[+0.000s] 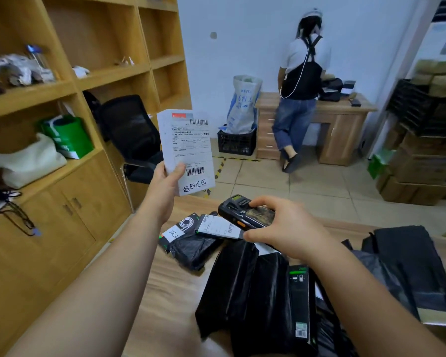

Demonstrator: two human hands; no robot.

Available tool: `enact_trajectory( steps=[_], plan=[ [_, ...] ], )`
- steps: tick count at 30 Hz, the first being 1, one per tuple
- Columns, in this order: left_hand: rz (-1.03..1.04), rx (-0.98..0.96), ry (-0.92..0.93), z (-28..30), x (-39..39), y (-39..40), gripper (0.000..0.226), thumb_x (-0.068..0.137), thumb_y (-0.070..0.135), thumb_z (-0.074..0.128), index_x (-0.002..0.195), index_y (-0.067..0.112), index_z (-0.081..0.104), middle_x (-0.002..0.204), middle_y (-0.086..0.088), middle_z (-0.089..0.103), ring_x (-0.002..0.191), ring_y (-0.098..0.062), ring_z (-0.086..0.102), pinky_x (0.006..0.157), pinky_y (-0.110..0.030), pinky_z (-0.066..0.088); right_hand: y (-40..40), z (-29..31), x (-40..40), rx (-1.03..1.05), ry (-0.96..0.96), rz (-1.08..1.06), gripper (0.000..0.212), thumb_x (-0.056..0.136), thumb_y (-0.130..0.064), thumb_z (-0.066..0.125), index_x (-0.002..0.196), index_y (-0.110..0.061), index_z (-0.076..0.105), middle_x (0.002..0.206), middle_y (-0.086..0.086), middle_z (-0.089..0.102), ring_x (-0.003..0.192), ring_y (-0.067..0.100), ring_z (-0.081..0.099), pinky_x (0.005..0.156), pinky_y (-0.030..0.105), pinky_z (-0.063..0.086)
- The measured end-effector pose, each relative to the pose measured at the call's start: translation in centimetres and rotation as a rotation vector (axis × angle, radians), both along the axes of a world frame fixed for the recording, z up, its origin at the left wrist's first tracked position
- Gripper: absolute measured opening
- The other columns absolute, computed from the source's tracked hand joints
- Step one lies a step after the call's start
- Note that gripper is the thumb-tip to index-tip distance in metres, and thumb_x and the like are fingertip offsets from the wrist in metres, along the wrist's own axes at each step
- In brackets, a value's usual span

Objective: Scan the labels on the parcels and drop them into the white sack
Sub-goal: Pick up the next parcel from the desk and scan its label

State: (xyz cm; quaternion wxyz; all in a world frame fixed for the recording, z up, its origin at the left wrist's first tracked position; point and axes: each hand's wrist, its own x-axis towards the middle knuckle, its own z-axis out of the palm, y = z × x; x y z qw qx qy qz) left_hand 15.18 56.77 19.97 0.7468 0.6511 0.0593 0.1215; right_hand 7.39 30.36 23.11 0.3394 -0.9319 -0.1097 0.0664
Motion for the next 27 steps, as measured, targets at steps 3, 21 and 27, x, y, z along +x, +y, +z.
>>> enact_trajectory(
  steps=[3,21,27],
  plan=[
    [0.014,0.003,0.003,0.0,0.2,0.4,0.043,0.097,0.028,0.059,0.137,0.017,0.047,0.127,-0.001,0.065,0.113,-0.022,0.065,0.094,-0.044,0.052,0.1,-0.1,0.0,0.011,0.001,0.01,0.064,0.068,-0.046,0.08,0.125,-0.049,0.053,0.105,-0.013,0.063,0.075,0.003,0.063,0.055,0.022,0.05],
    [-0.338,0.445,0.064,0.2,2.8,0.7,0.058,0.073,0.022,0.086,0.117,0.021,0.049,0.105,0.004,0.068,0.088,-0.014,0.071,0.069,-0.034,0.059,2.3,-1.8,0.1,0.163,-0.376,-0.463,0.064,0.072,-0.038,0.085,0.129,-0.037,0.057,0.114,-0.015,0.057,0.097,0.004,0.056,0.081,0.021,0.044],
    [-0.604,0.383,0.025,-0.8,2.3,0.9,0.052,0.075,0.014,0.084,0.115,0.024,0.053,0.106,0.003,0.071,0.09,-0.017,0.071,0.07,-0.033,0.059,4.5,-4.2,-4.3,0.103,-0.398,-0.658,0.062,0.075,-0.036,0.082,0.131,-0.037,0.054,0.116,-0.019,0.051,0.103,0.004,0.052,0.087,0.025,0.045]
  ],
)
